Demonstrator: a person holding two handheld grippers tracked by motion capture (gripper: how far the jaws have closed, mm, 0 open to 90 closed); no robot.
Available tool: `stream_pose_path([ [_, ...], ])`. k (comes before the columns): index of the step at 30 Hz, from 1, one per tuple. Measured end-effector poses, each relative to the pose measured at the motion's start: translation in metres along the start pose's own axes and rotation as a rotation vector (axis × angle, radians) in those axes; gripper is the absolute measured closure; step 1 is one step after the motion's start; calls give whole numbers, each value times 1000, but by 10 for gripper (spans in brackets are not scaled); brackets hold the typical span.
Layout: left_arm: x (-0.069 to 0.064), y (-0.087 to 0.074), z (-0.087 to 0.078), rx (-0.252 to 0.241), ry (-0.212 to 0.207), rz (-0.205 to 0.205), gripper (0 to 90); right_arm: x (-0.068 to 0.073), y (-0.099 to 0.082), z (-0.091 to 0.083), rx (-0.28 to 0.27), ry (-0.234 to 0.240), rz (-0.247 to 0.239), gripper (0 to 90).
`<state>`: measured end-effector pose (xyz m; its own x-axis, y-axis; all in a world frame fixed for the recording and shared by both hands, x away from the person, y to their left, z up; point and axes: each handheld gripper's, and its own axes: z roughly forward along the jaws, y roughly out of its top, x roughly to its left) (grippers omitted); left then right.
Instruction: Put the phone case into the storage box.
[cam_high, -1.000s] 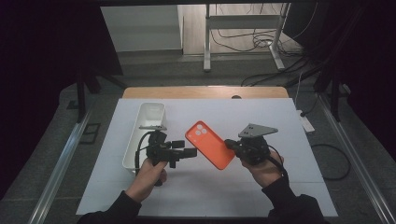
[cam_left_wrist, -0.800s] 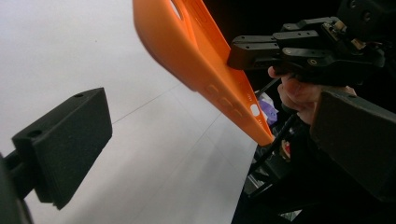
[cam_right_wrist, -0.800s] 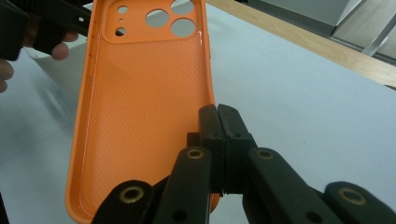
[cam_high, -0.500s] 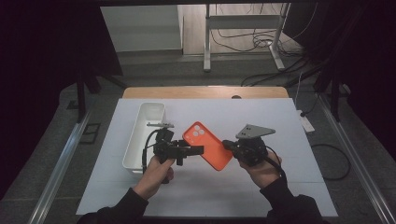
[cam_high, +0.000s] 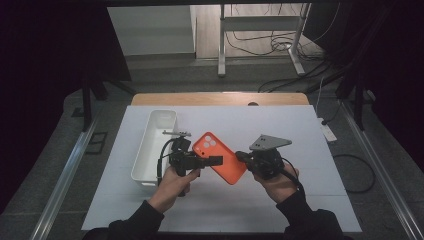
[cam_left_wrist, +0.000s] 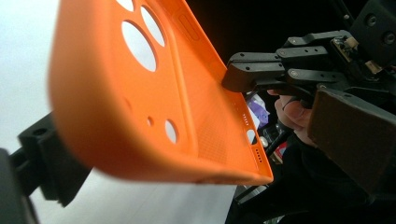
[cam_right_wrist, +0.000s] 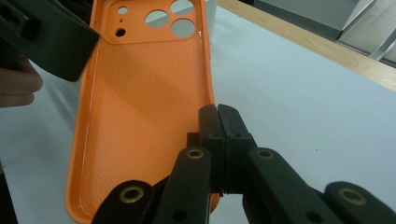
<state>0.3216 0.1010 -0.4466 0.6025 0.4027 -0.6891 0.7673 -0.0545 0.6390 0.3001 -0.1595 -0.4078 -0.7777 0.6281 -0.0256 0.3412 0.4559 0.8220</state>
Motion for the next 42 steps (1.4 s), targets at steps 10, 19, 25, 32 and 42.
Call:
stream_pose_path([
  [10,4,-2,-1,-6,-36,-64,309,2,0,0,-6,3,-3,890],
  [19,8,-6,1,-9,-109,-114,601,4,0,1,-10,6,-6,890],
  [25,10,-7,0,-18,-119,-148,748,5,0,1,-15,9,-10,889],
  [32,16,-10,-1,-28,-136,-200,854,9,-1,3,-13,-2,-33,884],
  [42,15,-9,-3,-23,-125,-163,866,7,-2,4,-17,35,-20,831],
])
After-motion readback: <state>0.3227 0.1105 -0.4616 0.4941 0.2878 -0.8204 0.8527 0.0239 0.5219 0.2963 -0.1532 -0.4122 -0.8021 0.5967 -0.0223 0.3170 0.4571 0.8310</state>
